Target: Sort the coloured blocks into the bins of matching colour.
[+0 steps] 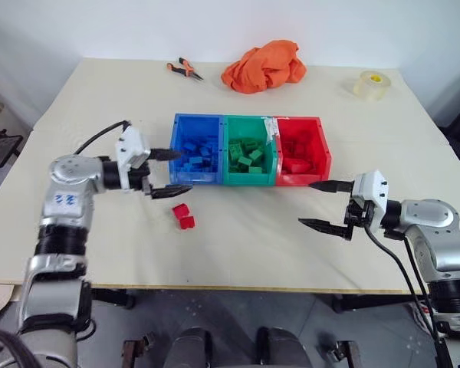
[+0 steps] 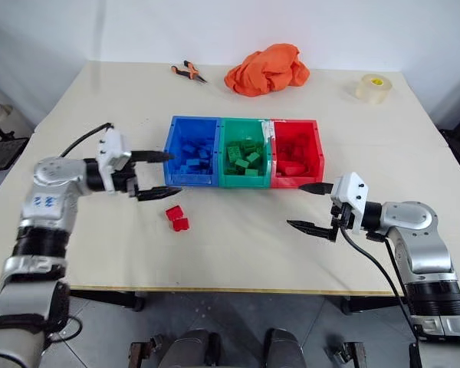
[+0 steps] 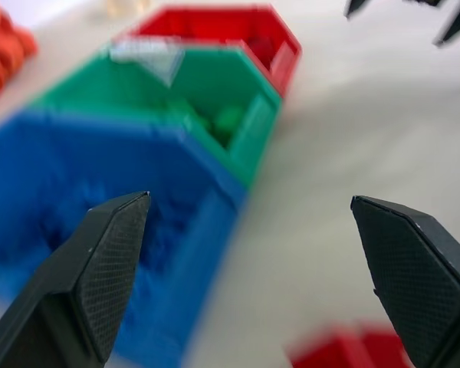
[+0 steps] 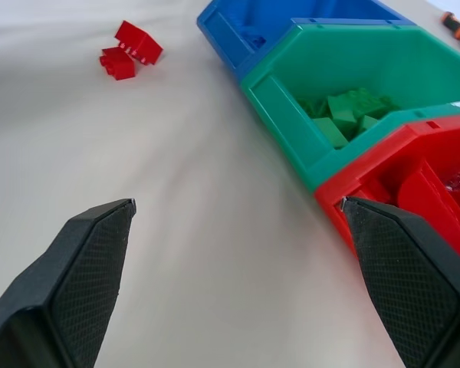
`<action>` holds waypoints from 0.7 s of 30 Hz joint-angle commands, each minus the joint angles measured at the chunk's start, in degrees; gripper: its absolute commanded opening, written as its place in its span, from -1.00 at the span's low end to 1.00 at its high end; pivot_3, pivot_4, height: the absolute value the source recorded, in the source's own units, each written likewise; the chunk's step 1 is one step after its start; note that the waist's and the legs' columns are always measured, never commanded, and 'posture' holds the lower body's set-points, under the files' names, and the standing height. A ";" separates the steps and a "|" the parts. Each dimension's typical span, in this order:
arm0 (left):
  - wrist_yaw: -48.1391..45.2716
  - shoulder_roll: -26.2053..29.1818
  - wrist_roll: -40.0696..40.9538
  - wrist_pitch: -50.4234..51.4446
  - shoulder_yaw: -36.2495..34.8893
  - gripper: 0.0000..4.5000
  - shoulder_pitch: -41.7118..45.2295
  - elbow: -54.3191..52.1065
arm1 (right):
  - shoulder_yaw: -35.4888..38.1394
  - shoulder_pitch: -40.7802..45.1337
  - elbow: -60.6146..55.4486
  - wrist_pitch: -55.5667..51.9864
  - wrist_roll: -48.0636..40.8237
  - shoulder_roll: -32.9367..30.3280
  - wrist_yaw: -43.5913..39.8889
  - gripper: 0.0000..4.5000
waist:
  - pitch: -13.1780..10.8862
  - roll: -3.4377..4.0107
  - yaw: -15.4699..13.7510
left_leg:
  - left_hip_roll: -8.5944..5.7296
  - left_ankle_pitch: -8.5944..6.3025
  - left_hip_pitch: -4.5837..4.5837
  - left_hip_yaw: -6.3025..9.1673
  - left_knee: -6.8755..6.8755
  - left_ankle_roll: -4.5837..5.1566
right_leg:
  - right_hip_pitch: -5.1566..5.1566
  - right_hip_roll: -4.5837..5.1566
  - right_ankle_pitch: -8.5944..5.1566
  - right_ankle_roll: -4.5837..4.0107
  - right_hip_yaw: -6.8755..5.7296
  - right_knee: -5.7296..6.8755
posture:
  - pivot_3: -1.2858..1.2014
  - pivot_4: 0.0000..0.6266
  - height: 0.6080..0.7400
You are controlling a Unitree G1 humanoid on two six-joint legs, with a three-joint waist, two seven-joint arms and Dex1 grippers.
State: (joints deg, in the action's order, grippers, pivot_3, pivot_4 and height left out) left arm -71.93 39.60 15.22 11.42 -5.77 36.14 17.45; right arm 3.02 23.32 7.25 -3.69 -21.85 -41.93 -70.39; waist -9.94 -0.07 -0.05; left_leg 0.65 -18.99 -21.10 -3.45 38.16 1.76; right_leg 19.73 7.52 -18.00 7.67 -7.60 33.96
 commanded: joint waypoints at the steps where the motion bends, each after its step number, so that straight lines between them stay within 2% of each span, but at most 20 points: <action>1: 0.70 4.00 3.86 5.32 -4.05 0.98 -8.33 -9.77 | 0.56 0.78 0.00 0.62 -0.79 -0.86 -2.26 1.00 | 0.00 0.01 0.13 | 0.01 0.00 -0.02 0.02 0.00 0.00 | 0.01 0.00 0.00 0.00 0.01 0.00 | 0.03 -0.52 1.00; 6: 2.03 8.28 6.07 8.17 -9.73 0.98 -22.33 -15.51 | 1.33 0.55 0.16 0.48 -2.72 -1.88 -6.68 1.00 | -0.02 0.04 0.12 | 0.04 -0.01 0.00 0.04 -0.04 -0.02 | 0.00 0.05 -0.02 -0.03 0.11 -0.03 | 0.03 -0.52 1.00; 10: 4.17 8.48 6.28 7.60 -11.62 0.98 -27.42 -16.72 | 1.53 1.11 1.35 0.86 -2.79 -2.38 -8.74 1.00 | -0.04 0.06 -0.05 | 0.02 -0.04 0.01 0.18 -0.04 -0.03 | -0.08 0.17 -0.02 -0.05 0.28 -0.07 | 0.03 -0.52 1.00; 21: 11.31 0.04 5.41 5.94 -4.85 0.98 -18.12 -13.64 | 0.85 2.36 2.32 1.53 -1.61 -1.61 -8.17 1.00 | -0.02 0.09 0.10 | 0.00 -0.07 0.03 0.12 -0.05 -0.06 | -0.05 0.10 -0.02 -0.07 0.11 -0.02 | 0.03 -0.52 1.00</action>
State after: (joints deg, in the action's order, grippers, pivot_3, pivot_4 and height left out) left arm -61.28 39.63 20.79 18.45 -10.96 17.18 3.45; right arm 2.70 25.55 10.07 -2.73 -23.09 -43.03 -78.57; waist -9.96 0.02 0.05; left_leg 0.65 -19.06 -21.08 -3.38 38.11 1.70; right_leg 19.69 7.59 -18.02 7.60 -7.57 33.94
